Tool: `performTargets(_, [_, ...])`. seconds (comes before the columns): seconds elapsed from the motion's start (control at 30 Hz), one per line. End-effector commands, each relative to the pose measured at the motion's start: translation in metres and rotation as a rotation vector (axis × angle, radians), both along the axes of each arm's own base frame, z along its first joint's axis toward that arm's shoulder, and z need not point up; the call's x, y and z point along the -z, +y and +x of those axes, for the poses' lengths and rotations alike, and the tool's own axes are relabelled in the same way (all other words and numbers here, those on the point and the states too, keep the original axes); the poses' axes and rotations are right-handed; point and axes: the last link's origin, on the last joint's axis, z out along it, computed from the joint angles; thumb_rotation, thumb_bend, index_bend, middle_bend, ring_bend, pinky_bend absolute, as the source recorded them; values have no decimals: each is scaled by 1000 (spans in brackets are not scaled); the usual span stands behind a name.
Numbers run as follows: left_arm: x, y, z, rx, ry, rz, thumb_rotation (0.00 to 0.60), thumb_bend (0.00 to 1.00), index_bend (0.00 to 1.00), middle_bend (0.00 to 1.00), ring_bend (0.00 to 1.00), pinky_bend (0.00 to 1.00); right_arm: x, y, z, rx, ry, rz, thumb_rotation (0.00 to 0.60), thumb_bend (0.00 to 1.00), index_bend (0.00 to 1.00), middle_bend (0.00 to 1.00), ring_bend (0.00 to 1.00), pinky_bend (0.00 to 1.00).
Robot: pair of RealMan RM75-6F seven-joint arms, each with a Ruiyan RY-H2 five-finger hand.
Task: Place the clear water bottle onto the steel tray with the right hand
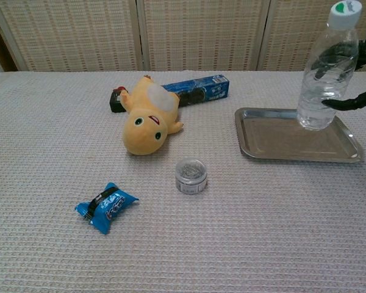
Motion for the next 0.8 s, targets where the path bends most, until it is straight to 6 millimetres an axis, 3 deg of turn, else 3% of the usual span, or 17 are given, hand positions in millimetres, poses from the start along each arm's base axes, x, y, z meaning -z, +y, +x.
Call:
performTargets(0.03, [0, 0, 0, -5, -3, 0, 600, 532, 305, 305, 236, 326, 4, 8, -7, 1, 406, -388, 600, 39, 849, 539, 216, 333])
performTargets(0.27, [0, 0, 0, -1, -3, 0, 600, 532, 305, 305, 236, 327, 12, 23, 3, 9, -51, 81, 600, 39, 849, 539, 217, 337])
performTargets(0.37, [-1, 0, 0, 2, 0, 3, 600, 531, 305, 305, 236, 326, 5, 31, 12, 55, -338, 368, 600, 39, 849, 539, 217, 340])
performTargets(0.47, [0, 0, 0, -2, -3, 2, 600, 532, 305, 305, 236, 327, -4, 30, 13, 87, -494, 506, 600, 39, 849, 539, 217, 341])
performTargets(0.67, [0, 0, 0, -1, 1, -2, 600, 531, 305, 305, 236, 327, -10, 20, -3, 75, -460, 381, 600, 39, 849, 539, 225, 350])
performTargets(0.8, [1, 0, 0, 3, 4, -3, 600, 532, 305, 305, 236, 326, -6, 16, -16, 119, -431, 303, 600, 39, 849, 540, 407, 515])
